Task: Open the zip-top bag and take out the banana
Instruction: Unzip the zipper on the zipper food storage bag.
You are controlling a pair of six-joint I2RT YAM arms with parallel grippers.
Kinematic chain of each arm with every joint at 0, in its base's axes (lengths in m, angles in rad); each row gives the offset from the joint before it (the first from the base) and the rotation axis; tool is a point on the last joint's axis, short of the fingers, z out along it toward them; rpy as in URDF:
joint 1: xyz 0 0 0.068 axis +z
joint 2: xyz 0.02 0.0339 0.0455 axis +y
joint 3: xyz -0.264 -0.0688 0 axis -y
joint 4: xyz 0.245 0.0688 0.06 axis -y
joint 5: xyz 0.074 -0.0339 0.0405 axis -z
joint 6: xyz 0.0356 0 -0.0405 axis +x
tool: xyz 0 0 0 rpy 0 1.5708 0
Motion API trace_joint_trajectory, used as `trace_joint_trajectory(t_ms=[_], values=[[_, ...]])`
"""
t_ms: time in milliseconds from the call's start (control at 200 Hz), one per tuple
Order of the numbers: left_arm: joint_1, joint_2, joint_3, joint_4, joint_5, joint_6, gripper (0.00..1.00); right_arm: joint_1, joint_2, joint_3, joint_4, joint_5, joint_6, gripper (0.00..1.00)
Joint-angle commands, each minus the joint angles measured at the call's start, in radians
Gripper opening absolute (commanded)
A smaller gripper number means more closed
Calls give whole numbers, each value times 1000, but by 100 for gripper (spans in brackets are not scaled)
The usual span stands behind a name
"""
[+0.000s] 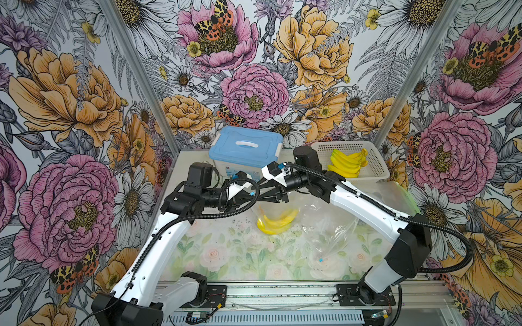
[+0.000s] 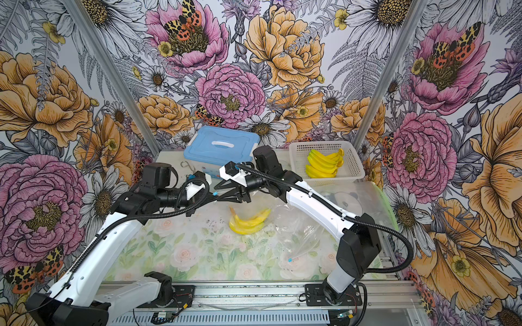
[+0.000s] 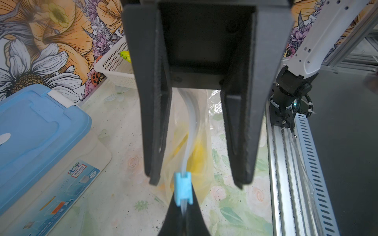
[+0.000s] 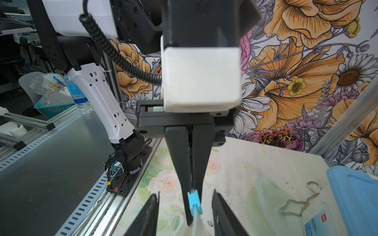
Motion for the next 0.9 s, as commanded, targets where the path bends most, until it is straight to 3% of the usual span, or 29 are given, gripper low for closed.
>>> trace_joint_trajectory(t_ms=[0,320,595,895], values=[[-9,4,33,5,39,5,0,12,20,35,2,-25,-16,40],[-12,3,33,-3,34,14,0,25,37,54,2,-9,-11,8],[-3,-18,21,-21,5,25,0,9,-6,14,0,39,-16,5],[2,-21,41,-45,-111,41,0,-47,-147,-99,-1,115,-5,8]])
